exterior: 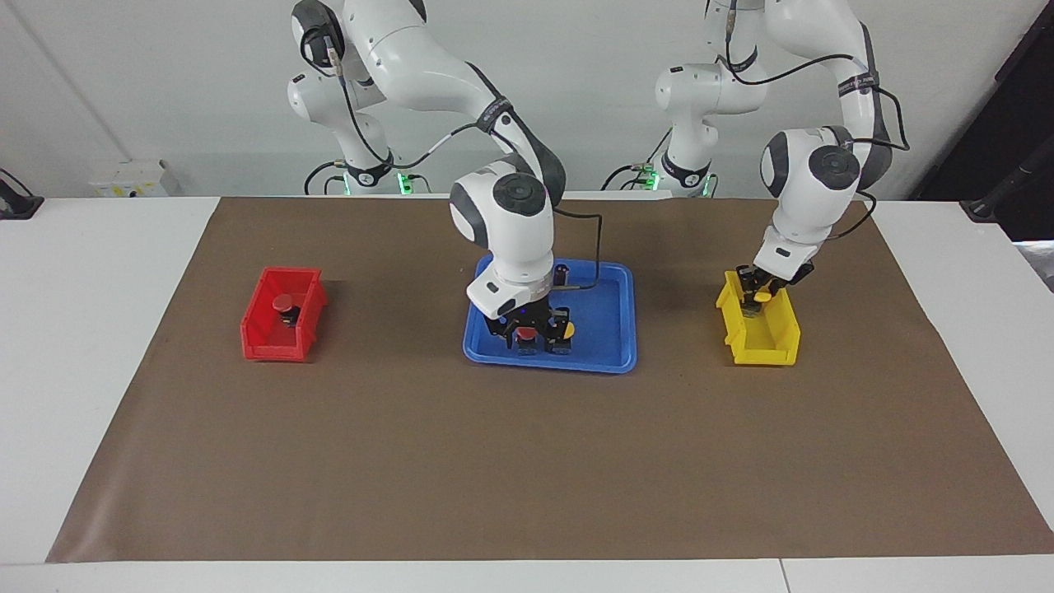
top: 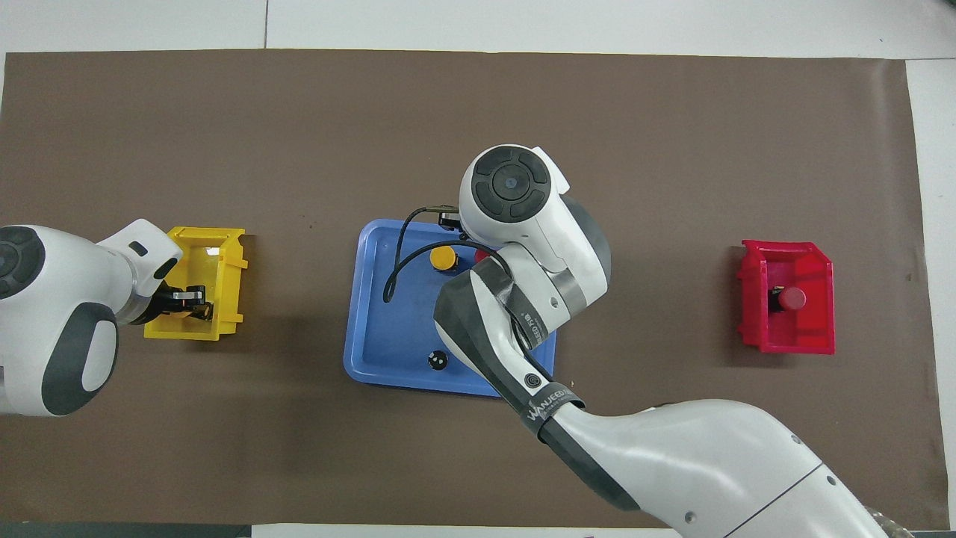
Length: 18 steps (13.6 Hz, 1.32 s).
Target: Sort red and yellow buttons by color
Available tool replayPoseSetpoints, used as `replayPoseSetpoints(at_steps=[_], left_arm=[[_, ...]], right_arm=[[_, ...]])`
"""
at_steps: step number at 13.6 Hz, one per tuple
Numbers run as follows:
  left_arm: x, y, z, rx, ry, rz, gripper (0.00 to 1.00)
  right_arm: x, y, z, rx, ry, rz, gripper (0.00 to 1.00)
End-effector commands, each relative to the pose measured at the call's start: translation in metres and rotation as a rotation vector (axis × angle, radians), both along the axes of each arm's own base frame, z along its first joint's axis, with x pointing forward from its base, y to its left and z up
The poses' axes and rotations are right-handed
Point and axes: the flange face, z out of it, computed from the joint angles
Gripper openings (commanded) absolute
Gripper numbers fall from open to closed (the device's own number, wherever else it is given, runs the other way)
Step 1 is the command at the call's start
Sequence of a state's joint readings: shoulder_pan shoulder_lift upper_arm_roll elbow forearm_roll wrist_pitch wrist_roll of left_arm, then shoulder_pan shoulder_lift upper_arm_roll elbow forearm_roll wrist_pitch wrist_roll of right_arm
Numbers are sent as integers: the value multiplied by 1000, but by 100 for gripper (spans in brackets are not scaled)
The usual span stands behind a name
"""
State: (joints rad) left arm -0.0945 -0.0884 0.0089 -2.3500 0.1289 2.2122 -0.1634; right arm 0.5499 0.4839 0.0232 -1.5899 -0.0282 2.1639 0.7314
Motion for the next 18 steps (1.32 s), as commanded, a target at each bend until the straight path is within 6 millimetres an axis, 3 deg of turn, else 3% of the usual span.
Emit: replayPoseSetpoints(at_steps=[1, 4, 6, 8, 11, 12, 13, 15, 18], left_arm=[[-2, 2, -2, -6, -21, -3, 66], [-1, -1, 0, -5, -19, -9, 70], [7, -3, 11, -6, -37, -3, 70], [13, -6, 31, -2, -41, 2, 70], [20, -9, 89, 13, -23, 17, 70], [23, -29, 102, 11, -47, 25, 85], [24, -62, 103, -12, -86, 74, 100], [26, -132, 88, -54, -154, 125, 100], [36, -204, 69, -91, -127, 63, 100]], right_arm=[[-13, -5, -6, 0, -4, -2, 67], [-20, -5, -11, -4, 6, 3, 67], [-23, -5, -14, 3, -4, 5, 67], [-24, -4, -15, 3, -2, 7, 67], [-29, 2, -16, 6, 5, 18, 61], [-31, 2, -18, 4, 9, 20, 58], [-32, 3, -16, 6, 9, 20, 53], [-33, 4, -17, 3, 14, 22, 42], [-28, -4, -13, -11, 30, 20, 16]])
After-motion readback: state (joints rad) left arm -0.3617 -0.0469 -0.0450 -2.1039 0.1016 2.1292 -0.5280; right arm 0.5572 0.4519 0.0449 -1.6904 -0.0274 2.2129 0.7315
